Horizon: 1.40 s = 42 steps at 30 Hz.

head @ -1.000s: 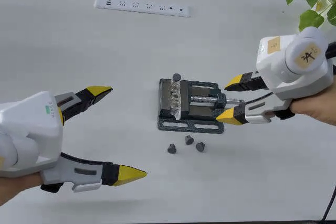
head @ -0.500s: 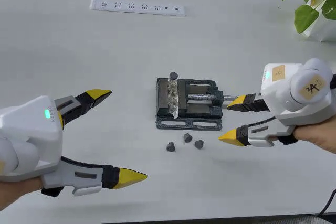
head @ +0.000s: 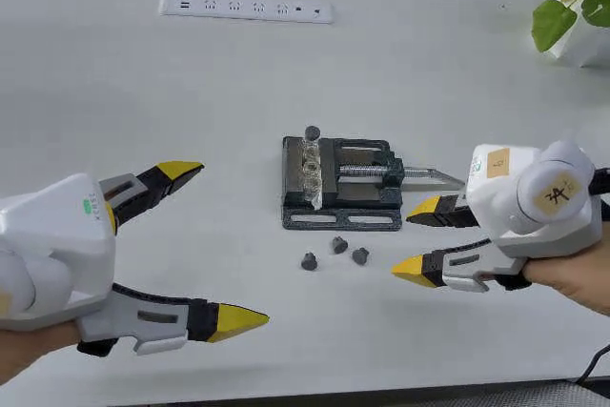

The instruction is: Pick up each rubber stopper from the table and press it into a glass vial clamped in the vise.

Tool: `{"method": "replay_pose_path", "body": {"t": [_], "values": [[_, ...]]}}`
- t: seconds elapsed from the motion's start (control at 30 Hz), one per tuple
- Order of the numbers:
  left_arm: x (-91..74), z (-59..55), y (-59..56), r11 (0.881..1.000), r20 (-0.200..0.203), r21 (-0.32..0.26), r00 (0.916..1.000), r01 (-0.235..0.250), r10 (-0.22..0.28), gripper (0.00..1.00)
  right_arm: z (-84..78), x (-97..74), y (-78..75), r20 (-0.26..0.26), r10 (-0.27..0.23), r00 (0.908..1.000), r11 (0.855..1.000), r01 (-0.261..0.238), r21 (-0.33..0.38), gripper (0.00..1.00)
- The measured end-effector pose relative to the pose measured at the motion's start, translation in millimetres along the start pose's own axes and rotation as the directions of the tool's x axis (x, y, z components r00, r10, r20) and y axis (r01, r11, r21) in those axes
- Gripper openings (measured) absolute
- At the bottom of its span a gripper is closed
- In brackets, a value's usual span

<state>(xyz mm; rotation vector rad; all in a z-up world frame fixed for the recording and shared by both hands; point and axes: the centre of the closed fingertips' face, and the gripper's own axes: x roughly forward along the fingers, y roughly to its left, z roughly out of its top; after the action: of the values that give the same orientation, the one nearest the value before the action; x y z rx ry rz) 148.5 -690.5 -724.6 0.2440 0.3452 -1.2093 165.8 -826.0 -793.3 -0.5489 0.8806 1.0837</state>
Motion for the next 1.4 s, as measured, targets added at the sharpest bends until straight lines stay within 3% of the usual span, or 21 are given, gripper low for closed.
{"method": "replay_pose_path", "body": {"t": [0.3,0.8,1.07,1.4], "values": [[1.0,-1.0,0.0,1.000,0.003,-0.006,1.0000,0.003,-0.003,0.99,-4.0,12.2,11.5,0.004,0.000,1.0000,0.999,0.000,0.035,0.26],[2.8,-2.6,-1.6,1.000,0.013,-0.020,0.9999,0.009,-0.009,0.98,2.9,34.7,5.3,0.007,-0.057,0.9983,0.992,0.056,0.110,0.09],[3.6,-1.6,-0.8,1.000,0.016,-0.023,0.9998,0.009,-0.009,0.98,7.7,42.4,2.2,0.005,-0.066,0.9978,0.991,0.065,0.114,0.03],[6.6,-1.5,-1.1,0.999,0.018,-0.027,0.9997,0.017,-0.016,0.98,1.8,47.9,-0.8,-0.027,-0.059,0.9979,0.995,0.061,0.083,0.00]]}}
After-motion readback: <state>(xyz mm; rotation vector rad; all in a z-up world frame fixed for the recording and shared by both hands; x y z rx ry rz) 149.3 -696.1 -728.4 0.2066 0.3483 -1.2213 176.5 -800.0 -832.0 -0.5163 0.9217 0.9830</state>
